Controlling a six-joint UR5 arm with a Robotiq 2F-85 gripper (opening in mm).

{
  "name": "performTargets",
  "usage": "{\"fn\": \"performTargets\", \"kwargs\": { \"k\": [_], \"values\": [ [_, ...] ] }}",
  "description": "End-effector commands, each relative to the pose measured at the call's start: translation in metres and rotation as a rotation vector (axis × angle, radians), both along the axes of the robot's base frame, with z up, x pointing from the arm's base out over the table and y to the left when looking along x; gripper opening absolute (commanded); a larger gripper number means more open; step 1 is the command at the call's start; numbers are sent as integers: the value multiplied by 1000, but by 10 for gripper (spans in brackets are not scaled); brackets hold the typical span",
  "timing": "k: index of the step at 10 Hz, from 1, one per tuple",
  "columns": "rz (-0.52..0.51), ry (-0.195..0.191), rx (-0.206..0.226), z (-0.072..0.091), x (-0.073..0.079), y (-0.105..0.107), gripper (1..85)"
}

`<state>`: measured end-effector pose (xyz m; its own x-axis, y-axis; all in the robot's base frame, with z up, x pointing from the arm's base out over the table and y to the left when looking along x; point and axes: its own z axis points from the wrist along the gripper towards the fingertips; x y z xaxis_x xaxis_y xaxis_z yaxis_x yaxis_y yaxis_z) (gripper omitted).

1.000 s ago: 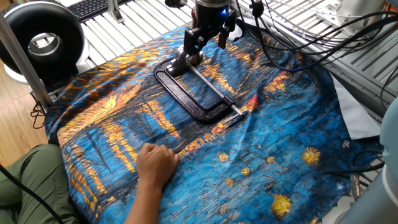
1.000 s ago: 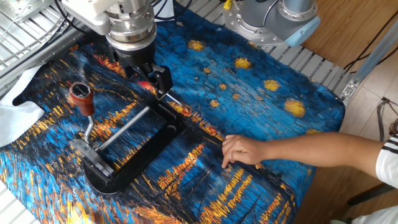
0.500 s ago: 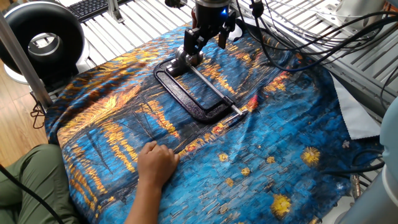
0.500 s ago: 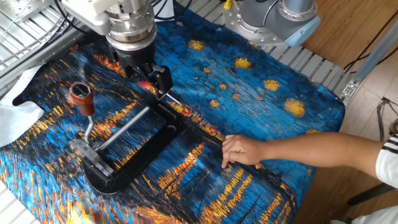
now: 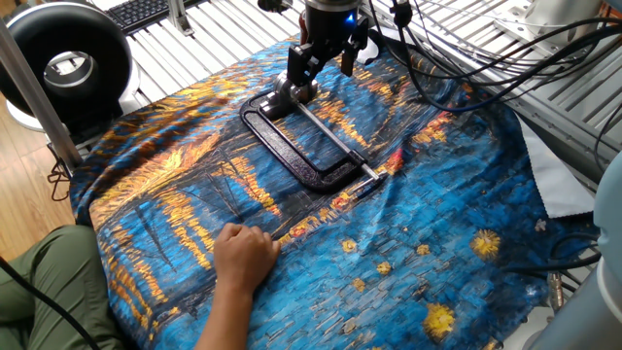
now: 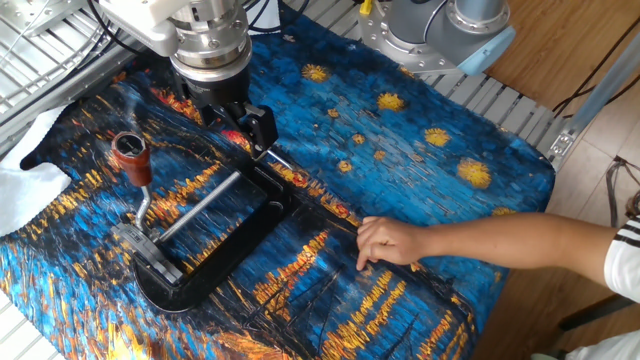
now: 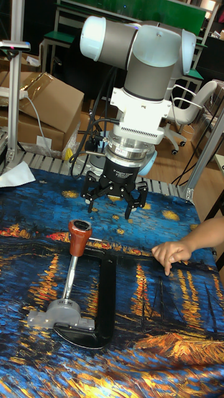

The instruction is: Push down the lever

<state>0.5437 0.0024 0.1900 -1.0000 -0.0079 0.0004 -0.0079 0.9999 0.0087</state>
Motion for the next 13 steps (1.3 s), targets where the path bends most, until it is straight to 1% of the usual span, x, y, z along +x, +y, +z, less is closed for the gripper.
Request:
{"fn": "performTargets", "kwargs": {
  "k": [1, 6, 9, 13],
  "values": [
    [-102, -49, 12, 0, 13, 5, 10],
    [-105, -49, 7, 0, 13, 5, 10],
    [-115, -44, 9, 0, 10, 7, 10],
    [-118, -54, 23, -2, 9, 9, 10]
  ]
}}
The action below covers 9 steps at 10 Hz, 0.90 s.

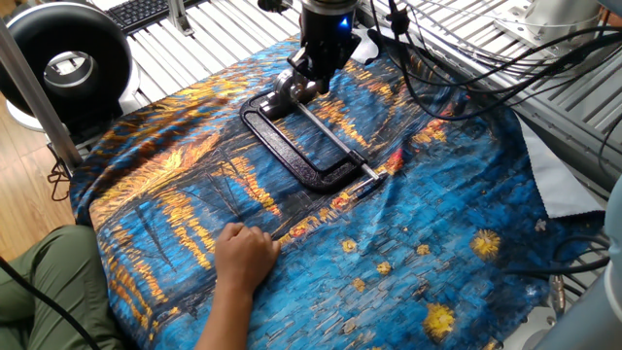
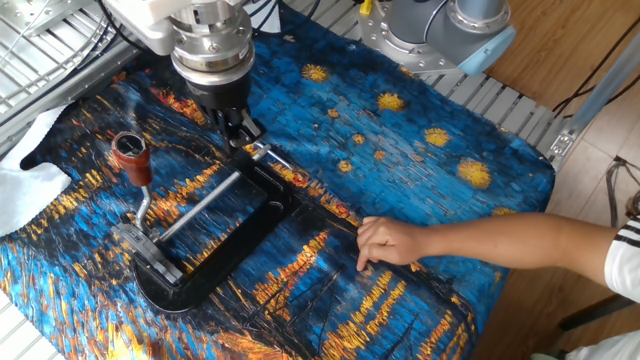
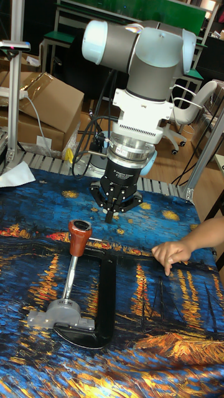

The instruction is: Push down the lever

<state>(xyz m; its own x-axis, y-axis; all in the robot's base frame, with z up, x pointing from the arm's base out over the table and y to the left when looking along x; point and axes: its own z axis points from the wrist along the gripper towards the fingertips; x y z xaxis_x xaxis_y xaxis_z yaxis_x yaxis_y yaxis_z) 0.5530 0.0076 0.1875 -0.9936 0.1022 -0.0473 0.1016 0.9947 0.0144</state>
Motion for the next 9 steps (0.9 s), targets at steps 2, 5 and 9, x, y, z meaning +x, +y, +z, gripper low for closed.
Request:
{"fn": "performTargets", "kwargs": {
  "k": [2, 5, 9],
  "values": [
    [-6, -15, 21, -1, 1, 3, 10],
    [-6, -13, 39, -1, 1, 8, 10],
    [6, -7, 34, -1, -1, 7, 10]
  ]
}}
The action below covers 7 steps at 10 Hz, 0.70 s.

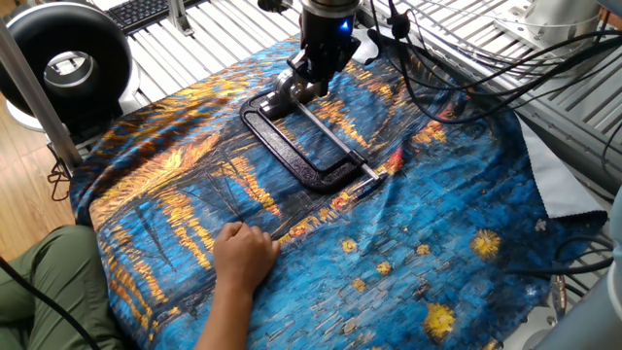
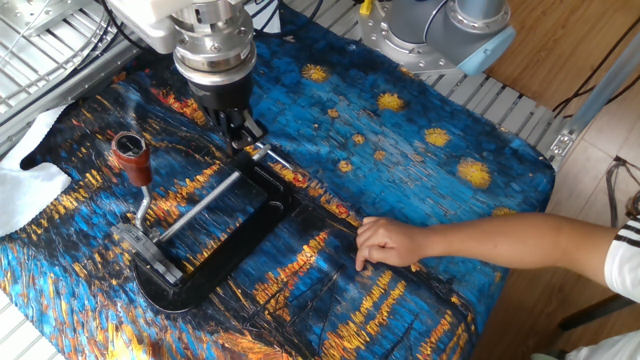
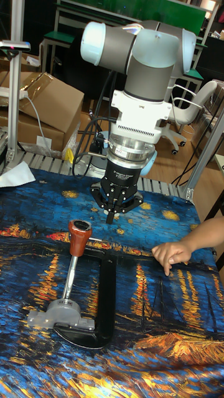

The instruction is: Push down the lever

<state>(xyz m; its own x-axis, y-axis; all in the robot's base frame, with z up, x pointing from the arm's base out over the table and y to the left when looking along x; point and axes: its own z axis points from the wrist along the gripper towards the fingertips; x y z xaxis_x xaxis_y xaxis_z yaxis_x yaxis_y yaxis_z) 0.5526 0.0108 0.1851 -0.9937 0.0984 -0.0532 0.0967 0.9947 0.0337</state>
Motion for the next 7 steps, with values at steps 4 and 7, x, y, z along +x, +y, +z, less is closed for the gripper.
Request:
{"fn": "performTargets", "kwargs": {
  "k": [4, 7],
  "values": [
    [-18, 25, 76, 2, -6, 19, 10],
    [-39, -29, 93, 3, 8, 23, 10]
  ]
}}
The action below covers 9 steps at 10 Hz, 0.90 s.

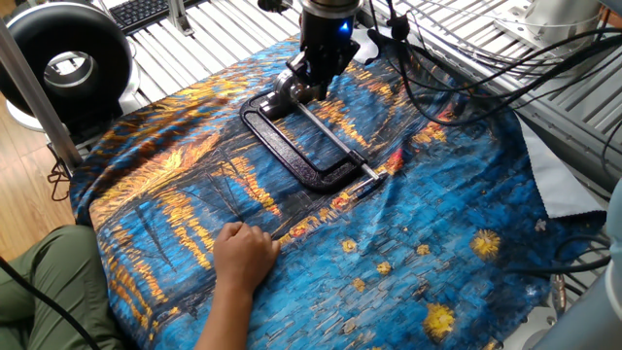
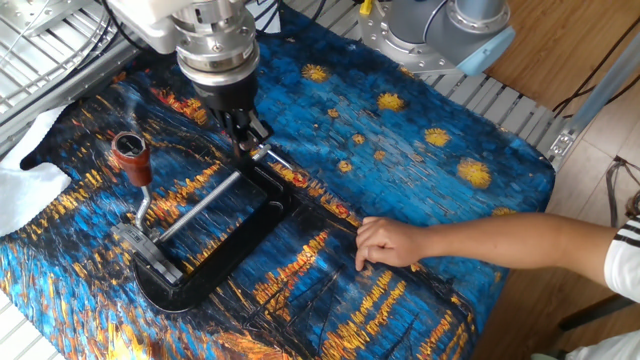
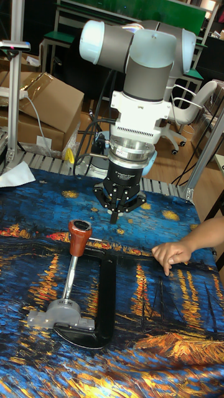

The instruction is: Push down the lever

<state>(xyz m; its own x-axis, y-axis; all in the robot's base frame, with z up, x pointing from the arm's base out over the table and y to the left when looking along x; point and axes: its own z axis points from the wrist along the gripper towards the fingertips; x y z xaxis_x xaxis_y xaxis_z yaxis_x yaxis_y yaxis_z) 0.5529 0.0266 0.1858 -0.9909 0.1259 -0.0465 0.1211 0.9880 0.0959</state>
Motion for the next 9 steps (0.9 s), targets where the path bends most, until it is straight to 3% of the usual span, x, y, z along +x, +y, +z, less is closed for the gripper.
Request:
{"fn": "performTargets", "kwargs": {
  "k": [1, 3, 4, 6, 7, 9],
  "values": [
    [3, -17, 38, 3, 4, 9, 10],
    [37, 33, 25, 3, -1, 7, 10],
    [47, 61, 25, 8, 13, 12, 10],
    [71, 51, -28, 6, 38, 13, 10],
    [76, 37, -30, 2, 48, 16, 10],
    [79, 54, -34, -3, 50, 18, 10]
  ]
}}
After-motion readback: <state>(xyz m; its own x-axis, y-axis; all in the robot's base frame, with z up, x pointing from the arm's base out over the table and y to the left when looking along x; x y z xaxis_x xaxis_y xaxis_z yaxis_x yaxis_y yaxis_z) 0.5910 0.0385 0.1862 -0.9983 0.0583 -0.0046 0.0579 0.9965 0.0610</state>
